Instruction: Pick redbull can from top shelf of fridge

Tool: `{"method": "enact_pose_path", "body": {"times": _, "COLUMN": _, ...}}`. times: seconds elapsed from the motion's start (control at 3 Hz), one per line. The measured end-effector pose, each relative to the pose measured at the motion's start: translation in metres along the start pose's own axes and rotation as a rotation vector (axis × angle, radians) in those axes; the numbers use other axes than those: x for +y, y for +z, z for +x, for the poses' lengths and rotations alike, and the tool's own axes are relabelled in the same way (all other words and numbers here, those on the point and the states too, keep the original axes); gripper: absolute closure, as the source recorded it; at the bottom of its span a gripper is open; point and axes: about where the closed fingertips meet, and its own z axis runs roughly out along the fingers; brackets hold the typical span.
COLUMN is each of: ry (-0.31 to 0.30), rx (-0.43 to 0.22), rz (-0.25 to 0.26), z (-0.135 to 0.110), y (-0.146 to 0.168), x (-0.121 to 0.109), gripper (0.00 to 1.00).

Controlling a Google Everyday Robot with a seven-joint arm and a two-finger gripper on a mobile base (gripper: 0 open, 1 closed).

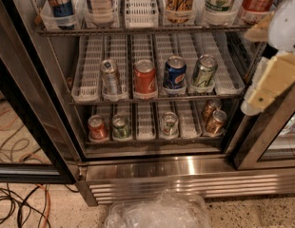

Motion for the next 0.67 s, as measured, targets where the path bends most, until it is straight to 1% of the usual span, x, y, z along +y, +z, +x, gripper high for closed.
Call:
{"method": "enact_pose_path", "body": {"times": 0.33, "ry": 0.015, "rx": -0.211, "rz": -0.009, "z": -0.060, "y": 0.000, "x": -0.007, "gripper": 0.00}}
{"method": "enact_pose_path", "body": {"times": 0.67, "ry": 0.000, "rx": -0.354, "rz": -0.044, "z": -0.120, "y": -0.002, "x": -0.010, "gripper": 0.00}}
